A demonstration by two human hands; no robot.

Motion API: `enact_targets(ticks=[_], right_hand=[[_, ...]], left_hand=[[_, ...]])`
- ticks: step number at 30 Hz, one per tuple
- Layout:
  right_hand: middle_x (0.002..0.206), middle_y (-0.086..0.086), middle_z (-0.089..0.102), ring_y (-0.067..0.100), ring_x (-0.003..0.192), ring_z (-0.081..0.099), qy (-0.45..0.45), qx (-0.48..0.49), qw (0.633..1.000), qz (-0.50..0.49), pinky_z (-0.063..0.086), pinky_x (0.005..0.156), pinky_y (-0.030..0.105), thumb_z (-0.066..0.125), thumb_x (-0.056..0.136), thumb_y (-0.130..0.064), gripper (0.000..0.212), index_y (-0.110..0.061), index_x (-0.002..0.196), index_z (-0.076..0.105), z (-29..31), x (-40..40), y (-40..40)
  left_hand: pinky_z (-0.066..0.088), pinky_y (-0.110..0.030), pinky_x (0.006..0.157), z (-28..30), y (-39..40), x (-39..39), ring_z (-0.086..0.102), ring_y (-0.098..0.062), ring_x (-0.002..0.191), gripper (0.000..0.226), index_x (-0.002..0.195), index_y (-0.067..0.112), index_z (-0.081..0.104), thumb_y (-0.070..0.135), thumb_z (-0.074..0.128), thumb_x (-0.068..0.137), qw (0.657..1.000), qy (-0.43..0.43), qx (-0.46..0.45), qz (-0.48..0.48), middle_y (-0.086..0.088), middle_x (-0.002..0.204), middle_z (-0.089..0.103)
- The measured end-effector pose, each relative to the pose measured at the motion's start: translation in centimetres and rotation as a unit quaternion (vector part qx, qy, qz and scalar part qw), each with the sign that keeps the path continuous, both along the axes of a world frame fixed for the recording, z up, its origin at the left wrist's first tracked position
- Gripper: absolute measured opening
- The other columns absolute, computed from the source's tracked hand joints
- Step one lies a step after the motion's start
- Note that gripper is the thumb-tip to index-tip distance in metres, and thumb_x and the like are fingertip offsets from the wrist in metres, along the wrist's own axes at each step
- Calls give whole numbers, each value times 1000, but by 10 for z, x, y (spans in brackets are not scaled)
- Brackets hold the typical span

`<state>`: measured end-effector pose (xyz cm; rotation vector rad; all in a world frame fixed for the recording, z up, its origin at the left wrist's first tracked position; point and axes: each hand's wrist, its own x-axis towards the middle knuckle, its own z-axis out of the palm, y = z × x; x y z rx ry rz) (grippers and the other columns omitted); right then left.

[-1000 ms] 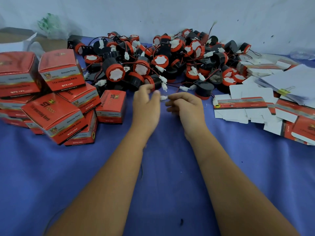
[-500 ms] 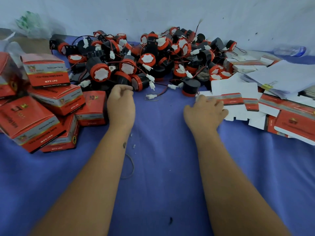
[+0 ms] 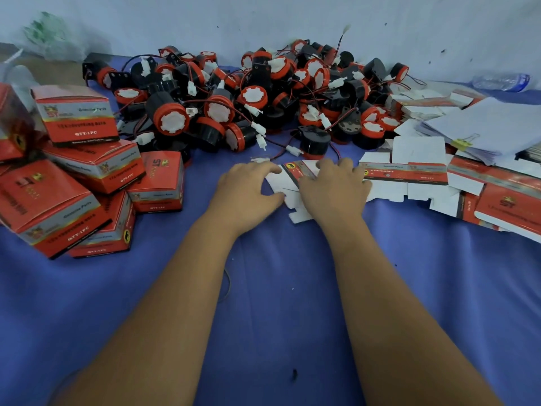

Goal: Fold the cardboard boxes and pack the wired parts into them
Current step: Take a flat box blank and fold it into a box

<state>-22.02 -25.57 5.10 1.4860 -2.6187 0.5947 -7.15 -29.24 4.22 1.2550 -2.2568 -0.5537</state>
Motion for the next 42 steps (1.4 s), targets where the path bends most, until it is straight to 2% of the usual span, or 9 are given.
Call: enact_targets(ticks=[7,11,16,20,24,28,31,35,42], right_hand=[[119,2,59,15,93,53,-236,-154,952,120,36,73,26,54,90,-21,27,-17,115,64,0,17,-4],[88,-4,67,17,81,63,-374,-193,902,96,49,63,28,55,87,-15,15,-17,91,69,4,18,-4],[82,-3,62,14,71,57,-530,-235,812,70,52,57,20,58,87,-7,11,-11,85,68,7,15,-6],[87,-7,64,9,75,58,-505,-240,821,113,51,66,24,63,90,-19,4,-21,91,67,9,21,-4],[105,-14,57,-3,91,56,-419,-241,849,214,46,78,15,65,82,-50,28,-33,105,64,14,35,3],[121,-11,48,-9,106,49,-396,-214,841,301,39,80,2,62,77,-53,64,-28,135,53,20,44,9],[133,-8,49,2,112,54,-390,-224,827,338,45,91,17,64,78,-54,73,-25,143,47,22,49,12],[144,-4,47,9,131,46,-316,-227,833,393,41,108,37,69,81,-45,74,-18,145,44,18,60,15],[135,-10,59,4,125,53,-307,-216,836,401,46,103,36,65,88,-41,62,-17,143,48,8,60,10]], left_hand=[[37,-41,102,-3,-8,0,47,-32,124,46,134,30,55,43,56,91,987,-60,-27,144,-6,134,57],[51,-30,83,1,-12,7,59,-14,107,27,114,30,66,25,61,88,972,168,47,160,2,115,65],[52,-18,60,12,-14,16,64,-6,95,43,112,31,60,-5,58,89,847,481,185,131,8,113,61],[56,-30,70,22,-15,18,69,-17,89,39,130,16,54,0,55,94,732,610,298,65,-6,108,70],[55,-40,95,19,-8,17,66,-27,114,38,131,8,61,28,50,100,700,592,393,-73,-12,121,69],[56,-36,89,18,4,12,67,-20,111,49,124,19,65,42,64,80,699,577,405,-123,-3,117,72],[57,-30,82,25,8,10,69,-15,105,52,135,17,52,40,58,90,712,598,352,-104,1,113,72],[44,-33,109,28,13,18,47,-21,137,53,148,10,40,33,44,99,709,628,320,21,-9,151,46],[50,-32,99,27,4,20,47,-19,137,58,152,23,32,14,52,99,818,559,127,-50,-6,154,40]])
